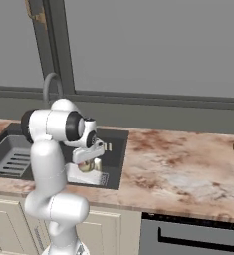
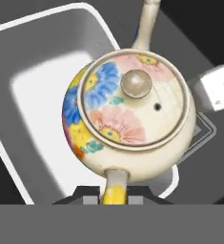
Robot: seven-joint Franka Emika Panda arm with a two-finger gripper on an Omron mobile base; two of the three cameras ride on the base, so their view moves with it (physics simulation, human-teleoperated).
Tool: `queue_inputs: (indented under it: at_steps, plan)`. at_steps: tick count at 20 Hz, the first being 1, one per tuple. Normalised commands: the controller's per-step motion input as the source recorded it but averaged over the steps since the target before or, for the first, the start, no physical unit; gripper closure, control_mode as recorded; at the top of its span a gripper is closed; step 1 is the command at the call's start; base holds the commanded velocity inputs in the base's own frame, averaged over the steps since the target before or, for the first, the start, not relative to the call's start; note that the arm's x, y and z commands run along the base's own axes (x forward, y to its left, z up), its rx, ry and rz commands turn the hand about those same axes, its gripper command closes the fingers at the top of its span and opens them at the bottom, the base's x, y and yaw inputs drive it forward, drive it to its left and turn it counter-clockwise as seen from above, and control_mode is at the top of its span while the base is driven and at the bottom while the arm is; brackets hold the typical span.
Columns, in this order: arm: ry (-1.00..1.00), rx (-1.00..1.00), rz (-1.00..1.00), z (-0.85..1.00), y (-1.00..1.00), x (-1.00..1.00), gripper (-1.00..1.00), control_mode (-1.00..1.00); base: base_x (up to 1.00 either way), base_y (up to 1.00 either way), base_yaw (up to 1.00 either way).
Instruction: Pick the teapot and tupperware and place them in the sink. Then turn on the water.
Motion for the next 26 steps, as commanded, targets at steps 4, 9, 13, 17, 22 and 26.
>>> queue_inputs:
  at_steps: [4,9,13,17,22,26]
  plan:
    - [-0.05,0.0,0.05,-0.51,0.02,0.45,1.0,-1.0,0.0,0.0,0.0]
    - [-0.03,0.0,0.06,-0.32,0.07,0.12,1.0,-1.0,0.0,0.0,0.0]
    - [-0.03,0.0,0.06,-0.06,0.12,0.0,1.0,-1.0,0.0,0.0,0.0]
    - [-0.06,0.01,0.06,0.0,0.06,0.0,1.0,-1.0,0.0,0.0,0.0]
    - [-0.09,0.06,0.04,0.11,0.0,-0.05,1.0,-1.0,0.0,0.0,0.0]
    - [-0.09,0.08,0.03,0.12,0.0,-0.02,1.0,-1.0,0.0,0.0,0.0]
